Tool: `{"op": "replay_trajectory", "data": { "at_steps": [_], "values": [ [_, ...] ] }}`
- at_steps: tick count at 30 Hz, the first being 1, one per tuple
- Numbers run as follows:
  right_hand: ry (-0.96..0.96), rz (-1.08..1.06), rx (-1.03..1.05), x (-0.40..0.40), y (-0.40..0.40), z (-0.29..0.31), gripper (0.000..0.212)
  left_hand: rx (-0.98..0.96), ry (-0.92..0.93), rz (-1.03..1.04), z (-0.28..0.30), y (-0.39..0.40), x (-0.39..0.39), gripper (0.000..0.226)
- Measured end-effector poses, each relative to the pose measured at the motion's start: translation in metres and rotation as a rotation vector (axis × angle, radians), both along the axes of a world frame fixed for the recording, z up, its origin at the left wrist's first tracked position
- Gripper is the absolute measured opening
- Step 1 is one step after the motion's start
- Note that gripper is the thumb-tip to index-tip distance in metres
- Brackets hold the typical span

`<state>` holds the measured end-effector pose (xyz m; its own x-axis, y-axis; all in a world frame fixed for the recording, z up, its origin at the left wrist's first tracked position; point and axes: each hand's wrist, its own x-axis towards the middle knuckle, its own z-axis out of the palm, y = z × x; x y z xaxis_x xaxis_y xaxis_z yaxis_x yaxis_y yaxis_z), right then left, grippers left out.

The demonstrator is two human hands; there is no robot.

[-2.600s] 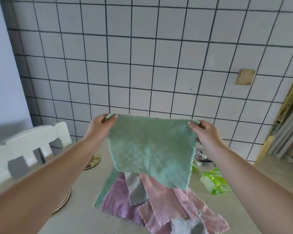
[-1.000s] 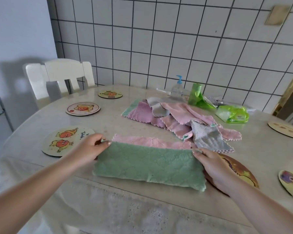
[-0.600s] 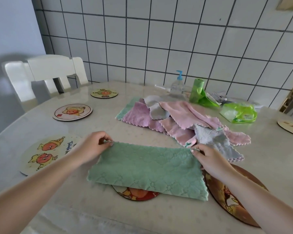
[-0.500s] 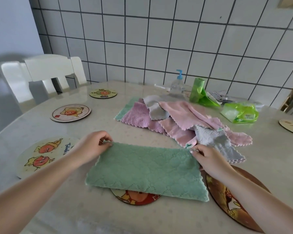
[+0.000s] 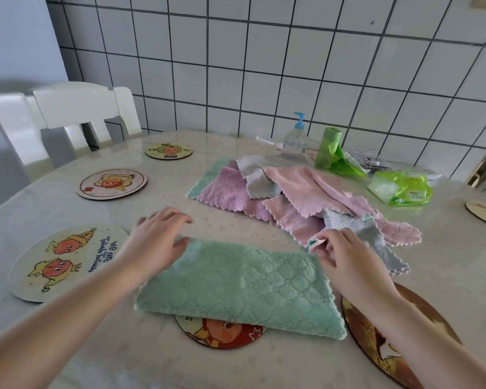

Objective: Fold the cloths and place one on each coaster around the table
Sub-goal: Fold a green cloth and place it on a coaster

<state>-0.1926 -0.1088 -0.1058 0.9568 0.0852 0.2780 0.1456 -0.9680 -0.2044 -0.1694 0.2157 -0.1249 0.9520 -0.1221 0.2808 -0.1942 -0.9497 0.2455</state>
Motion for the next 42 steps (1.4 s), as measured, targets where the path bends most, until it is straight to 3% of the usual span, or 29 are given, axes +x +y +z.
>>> {"op": "replay_trajectory", "data": {
  "at_steps": [3, 8, 12, 22, 28, 33, 37, 42],
  "values": [
    [-0.057, 0.133, 0.044, -0.016, 0.029, 0.012, 0.031, -0.042, -0.082, -0.122, 0.009, -0.037, -0.021, 0.039],
    [0.178, 0.281, -0.020, -0.020, 0.097, -0.013, 0.052, -0.013, 0.105, -0.207, -0.016, -0.085, -0.035, 0.046],
    [0.273, 0.205, -0.087, -0.022, 0.101, -0.035, 0.059, 0.085, 0.104, -0.178, -0.029, -0.078, -0.039, 0.081],
    [0.344, 0.070, -0.149, -0.043, 0.062, -0.038, 0.081, 0.127, 0.197, -0.093, -0.026, -0.044, -0.053, 0.105],
    [0.389, 0.118, -0.103, -0.055, 0.040, -0.013, 0.078, 0.104, 0.142, -0.032, -0.024, -0.024, -0.069, 0.090],
    [0.275, 0.243, 0.184, -0.013, 0.070, 0.023, 0.046, 0.005, -0.090, -0.254, -0.021, -0.046, -0.100, 0.029],
    [0.318, 0.274, 0.076, 0.029, 0.098, 0.007, 0.019, -0.062, -0.075, -0.301, -0.026, -0.053, -0.107, 0.024],
    [0.374, 0.257, 0.022, 0.048, 0.107, 0.004, 0.023, -0.070, -0.138, -0.256, -0.024, -0.056, -0.107, 0.023]
  ]
}}
